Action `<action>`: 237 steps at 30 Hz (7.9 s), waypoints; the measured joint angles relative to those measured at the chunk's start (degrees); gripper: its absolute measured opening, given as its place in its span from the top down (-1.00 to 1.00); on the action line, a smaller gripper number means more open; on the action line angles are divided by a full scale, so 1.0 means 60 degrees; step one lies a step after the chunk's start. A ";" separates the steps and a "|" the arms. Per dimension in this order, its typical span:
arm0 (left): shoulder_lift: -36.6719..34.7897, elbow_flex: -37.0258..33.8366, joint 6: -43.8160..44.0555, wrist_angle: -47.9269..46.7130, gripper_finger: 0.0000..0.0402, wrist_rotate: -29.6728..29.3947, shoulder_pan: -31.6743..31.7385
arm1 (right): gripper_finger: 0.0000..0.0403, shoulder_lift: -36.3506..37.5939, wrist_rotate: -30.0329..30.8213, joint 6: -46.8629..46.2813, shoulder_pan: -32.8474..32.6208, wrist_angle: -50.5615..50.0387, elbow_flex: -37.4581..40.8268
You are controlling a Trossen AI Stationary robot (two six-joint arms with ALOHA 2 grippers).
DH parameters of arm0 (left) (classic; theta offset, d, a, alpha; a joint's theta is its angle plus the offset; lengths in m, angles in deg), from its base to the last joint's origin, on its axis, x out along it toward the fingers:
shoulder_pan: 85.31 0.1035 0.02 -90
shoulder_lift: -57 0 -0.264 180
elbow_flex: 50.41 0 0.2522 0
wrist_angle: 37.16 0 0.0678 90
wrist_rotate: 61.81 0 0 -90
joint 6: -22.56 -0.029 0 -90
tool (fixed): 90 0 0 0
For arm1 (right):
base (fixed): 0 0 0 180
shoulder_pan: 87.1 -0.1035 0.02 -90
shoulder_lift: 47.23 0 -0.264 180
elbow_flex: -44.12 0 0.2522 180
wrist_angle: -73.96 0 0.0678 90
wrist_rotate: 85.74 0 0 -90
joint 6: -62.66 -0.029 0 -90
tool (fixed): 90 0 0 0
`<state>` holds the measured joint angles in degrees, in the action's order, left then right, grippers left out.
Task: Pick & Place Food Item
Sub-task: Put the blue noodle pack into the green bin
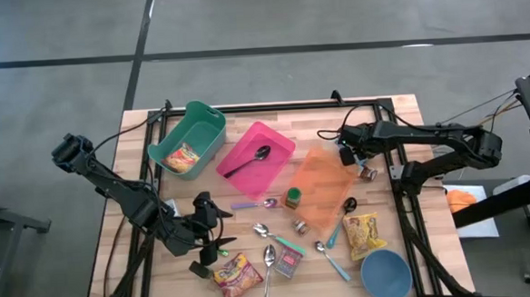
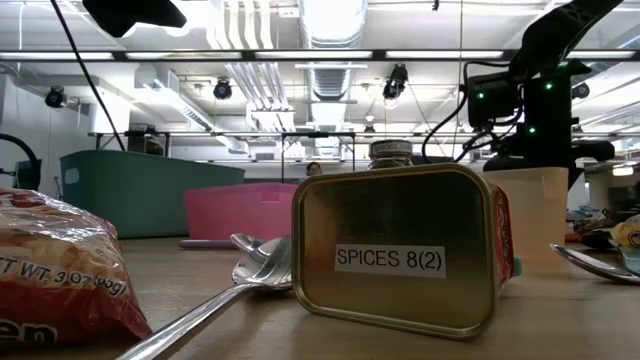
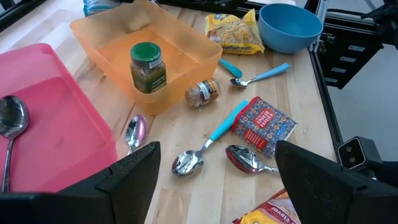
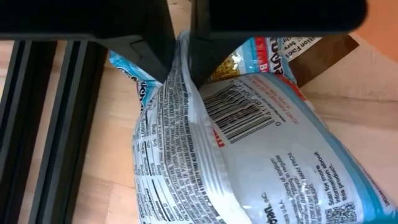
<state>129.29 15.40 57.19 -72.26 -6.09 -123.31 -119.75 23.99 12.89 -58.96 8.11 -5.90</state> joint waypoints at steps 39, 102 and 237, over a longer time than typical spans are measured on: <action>0.0004 0.0000 0.2057 0.0107 -0.58 -0.1054 0.0164 | 0.96 0.2811 0.0637 0.1255 -0.1677 -0.1005 -0.1709; 0.1293 0.0000 0.0940 0.4727 0.34 0.0040 0.2160 | 0.96 -0.4561 0.5090 0.2327 -0.8859 0.0743 -0.9492; -0.0343 -0.1399 0.1911 -0.5831 0.92 0.1382 1.0091 | -0.35 -0.4426 0.4645 0.0145 -0.9542 -0.0984 -0.7866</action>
<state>127.23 7.01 68.65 -107.25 2.20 -62.77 -146.30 51.86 13.76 -116.21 2.21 -53.10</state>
